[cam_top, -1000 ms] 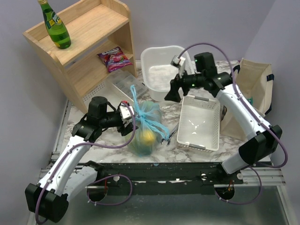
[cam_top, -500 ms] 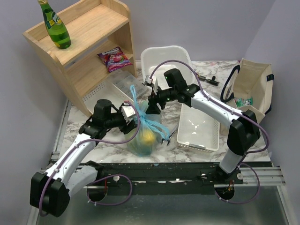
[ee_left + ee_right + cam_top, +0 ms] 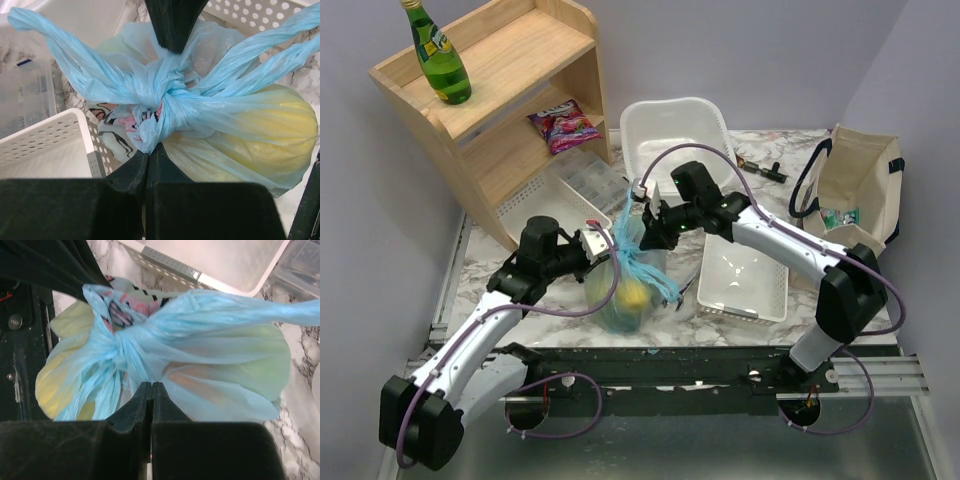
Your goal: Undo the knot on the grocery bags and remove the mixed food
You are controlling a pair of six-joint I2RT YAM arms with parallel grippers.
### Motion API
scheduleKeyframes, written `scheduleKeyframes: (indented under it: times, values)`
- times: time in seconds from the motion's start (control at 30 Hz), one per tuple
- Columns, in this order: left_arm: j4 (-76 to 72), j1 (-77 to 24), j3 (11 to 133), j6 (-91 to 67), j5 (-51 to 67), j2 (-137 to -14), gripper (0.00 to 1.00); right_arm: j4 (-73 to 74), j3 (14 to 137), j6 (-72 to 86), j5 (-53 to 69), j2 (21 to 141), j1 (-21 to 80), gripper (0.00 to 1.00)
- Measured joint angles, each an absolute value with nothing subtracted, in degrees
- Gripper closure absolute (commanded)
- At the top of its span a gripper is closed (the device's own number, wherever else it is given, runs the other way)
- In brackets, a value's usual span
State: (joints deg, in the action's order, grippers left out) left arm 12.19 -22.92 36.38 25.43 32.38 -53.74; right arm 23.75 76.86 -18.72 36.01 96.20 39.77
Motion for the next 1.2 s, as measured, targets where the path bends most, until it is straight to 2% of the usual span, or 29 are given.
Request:
scheduleKeyframes:
  times: [0.27, 0.3, 0.33, 0.37, 0.4, 0.43, 0.5, 0.57, 0.8, 0.83, 0.9, 1.0, 1.2]
  values:
    - [17.8, -18.0, 31.8, 31.0, 32.9, -43.3, 1.0, 31.1, 71.1, -21.6, 31.6, 85.7, 34.7, 0.99]
    - [18.3, -17.1, 31.4, 31.8, 33.2, -43.0, 1.0, 32.2, 70.8, -22.2, 31.5, 85.4, 33.7, 0.89]
    - [18.9, -16.5, 31.1, 32.5, 33.7, -42.9, 1.0, 33.0, 70.8, -22.5, 31.6, 85.4, 32.9, 0.62]
    - [19.2, -16.3, 31.1, 32.8, 34.0, -42.9, 1.0, 33.6, 70.8, -22.7, 31.8, 85.4, 32.5, 0.42]
    - [19.3, -16.4, 31.1, 33.0, 34.9, -43.0, 1.0, 33.9, 70.9, -22.2, 32.2, 85.6, 32.5, 0.29]
    - [19.2, -16.8, 31.1, 33.1, 35.5, -43.1, 1.0, 34.1, 71.4, -21.6, 32.8, 85.9, 33.1, 0.23]
    - [18.9, -18.0, 31.3, 33.2, 36.1, -43.6, 1.0, 33.5, 73.5, -20.3, 34.0, 87.1, 35.2, 0.17]
    - [18.1, -20.0, 32.1, 33.3, 36.5, -45.2, 1.0, 31.1, 75.2, -19.0, 34.6, 88.2, 37.6, 0.16]
    - [16.3, -22.1, 34.6, 33.4, 37.0, -48.4, 1.0, 24.9, 77.3, -19.1, 35.4, 93.3, 44.6, 0.18]
    - [16.2, -22.3, 34.8, 33.3, 37.0, -48.5, 1.0, 24.3, 77.2, -19.5, 35.4, 94.2, 44.9, 0.24]
    - [15.9, -22.7, 35.1, 33.3, 37.0, -48.6, 1.0, 23.1, 77.0, -20.4, 35.4, 96.0, 44.9, 0.6]
    - [15.9, -23.3, 35.2, 33.3, 37.0, -48.6, 1.0, 21.8, 77.0, -21.5, 35.0, 98.2, 44.9, 0.99]
    - [17.5, -23.3, 35.1, 35.6, 36.8, -47.2, 1.0, 21.1, 74.8, -22.4, 32.5, 95.9, 44.6, 0.99]
